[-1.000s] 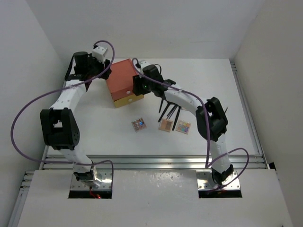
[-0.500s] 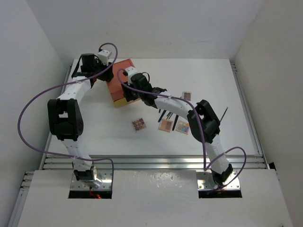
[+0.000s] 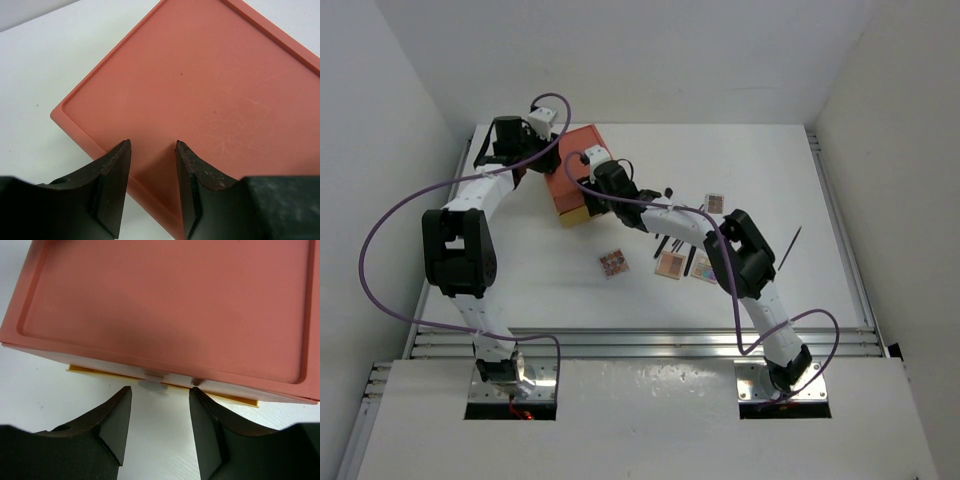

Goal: Organize the makeup

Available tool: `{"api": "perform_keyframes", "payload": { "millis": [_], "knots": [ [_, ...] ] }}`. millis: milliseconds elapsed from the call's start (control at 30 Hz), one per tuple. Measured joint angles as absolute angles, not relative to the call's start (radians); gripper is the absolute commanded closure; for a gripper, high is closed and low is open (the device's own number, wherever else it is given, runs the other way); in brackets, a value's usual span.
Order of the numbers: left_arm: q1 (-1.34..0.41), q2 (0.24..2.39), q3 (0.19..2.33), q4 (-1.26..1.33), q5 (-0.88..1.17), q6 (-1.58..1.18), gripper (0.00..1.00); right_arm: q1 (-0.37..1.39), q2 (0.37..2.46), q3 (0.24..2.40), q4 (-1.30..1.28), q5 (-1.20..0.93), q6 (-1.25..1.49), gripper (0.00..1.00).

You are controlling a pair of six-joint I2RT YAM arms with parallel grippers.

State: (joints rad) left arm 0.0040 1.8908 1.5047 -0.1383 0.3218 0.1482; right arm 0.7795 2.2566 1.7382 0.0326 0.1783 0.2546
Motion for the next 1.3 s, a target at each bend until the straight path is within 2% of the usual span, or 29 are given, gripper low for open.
{"api": "perform_keyframes", "payload": {
  "millis": [267, 533, 633, 667, 800, 1000, 1033, 1133, 1300],
  "knots": [
    [0.003, 1.891, 1.494, -0.113, 0.32, 0.145, 0.54, 0.783, 2.258, 1.739, 0.077, 0.183, 0.266, 0.51],
    [0.003, 1.891, 1.487, -0.099, 0.317, 0.143, 0.54, 0.788, 2.258, 1.74, 0.098, 0.21, 0.289, 0.62],
    [0.003, 1.891, 1.486, -0.097, 0.317, 0.142, 0.54, 0.788, 2.258, 1.74, 0.102, 0.221, 0.292, 0.69],
    [0.003, 1.891, 1.485, -0.096, 0.317, 0.142, 0.54, 0.788, 2.258, 1.74, 0.103, 0.225, 0.292, 0.75],
    [0.003, 1.891, 1.483, -0.09, 0.314, 0.143, 0.54, 0.788, 2.258, 1.739, 0.105, 0.226, 0.296, 0.83],
    [0.003, 1.891, 1.483, -0.088, 0.309, 0.144, 0.54, 0.788, 2.258, 1.725, 0.132, 0.22, 0.295, 0.86],
    [0.003, 1.891, 1.483, -0.088, 0.309, 0.145, 0.54, 0.788, 2.258, 1.724, 0.134, 0.217, 0.295, 0.93],
    [0.003, 1.891, 1.483, -0.088, 0.308, 0.145, 0.54, 0.788, 2.258, 1.722, 0.137, 0.212, 0.295, 1.0],
    [0.003, 1.891, 1.483, -0.088, 0.305, 0.144, 0.54, 0.788, 2.232, 1.646, 0.214, 0.201, 0.284, 1.0]
  ]
}}
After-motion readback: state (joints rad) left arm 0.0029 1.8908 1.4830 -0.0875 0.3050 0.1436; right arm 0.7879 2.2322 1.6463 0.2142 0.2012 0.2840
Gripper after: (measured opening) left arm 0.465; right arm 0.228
